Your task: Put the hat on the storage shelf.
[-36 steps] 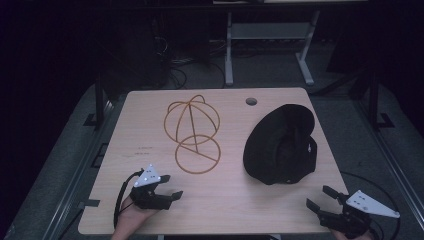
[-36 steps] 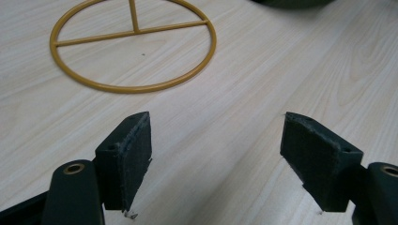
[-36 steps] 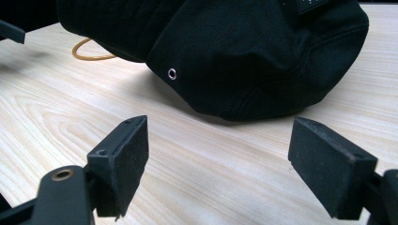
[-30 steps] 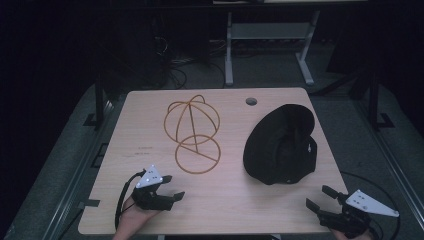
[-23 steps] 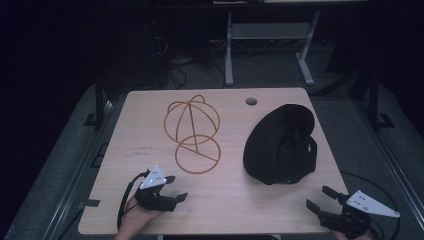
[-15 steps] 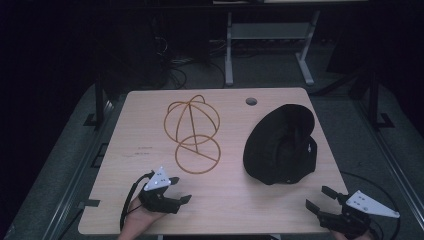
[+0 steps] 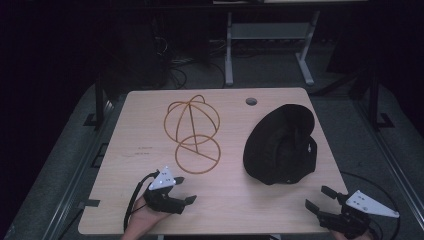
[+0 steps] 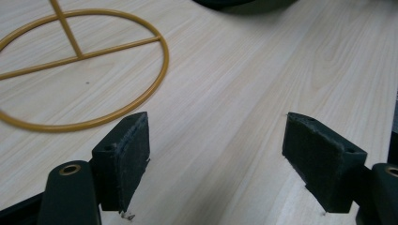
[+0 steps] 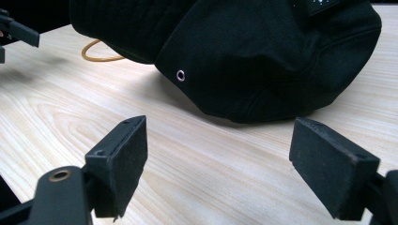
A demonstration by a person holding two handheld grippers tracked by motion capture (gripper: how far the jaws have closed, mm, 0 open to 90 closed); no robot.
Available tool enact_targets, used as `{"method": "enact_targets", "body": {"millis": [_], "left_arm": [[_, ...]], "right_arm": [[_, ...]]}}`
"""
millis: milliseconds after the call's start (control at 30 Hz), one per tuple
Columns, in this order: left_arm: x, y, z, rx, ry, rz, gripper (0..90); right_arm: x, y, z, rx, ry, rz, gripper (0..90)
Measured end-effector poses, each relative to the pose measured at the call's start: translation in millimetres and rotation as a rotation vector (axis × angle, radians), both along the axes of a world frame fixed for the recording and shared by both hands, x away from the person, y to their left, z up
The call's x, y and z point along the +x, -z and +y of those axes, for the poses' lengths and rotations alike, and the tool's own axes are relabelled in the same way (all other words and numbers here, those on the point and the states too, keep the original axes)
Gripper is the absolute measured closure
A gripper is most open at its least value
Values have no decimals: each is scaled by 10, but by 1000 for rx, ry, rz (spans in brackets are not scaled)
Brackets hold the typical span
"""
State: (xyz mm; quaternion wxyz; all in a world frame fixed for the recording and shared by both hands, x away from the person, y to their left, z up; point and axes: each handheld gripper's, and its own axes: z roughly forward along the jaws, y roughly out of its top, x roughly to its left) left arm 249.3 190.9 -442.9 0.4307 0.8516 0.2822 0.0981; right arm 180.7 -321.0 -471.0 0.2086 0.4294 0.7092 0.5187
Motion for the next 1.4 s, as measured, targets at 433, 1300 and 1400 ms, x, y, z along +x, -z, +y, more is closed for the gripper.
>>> {"method": "enact_targets", "body": {"millis": [433, 1300, 1400], "left_arm": [[72, -119, -310, -10, 70, 2, 213], [159, -280, -1184, 17, 257, -13, 213], [179, -283, -1283, 22, 272, -13, 213]], "right_arm": [[-7, -7, -14, 14, 3, -5, 189], [-9, -15, -21, 23, -9, -9, 189], [-11, -21, -19, 17, -15, -13, 189]]}}
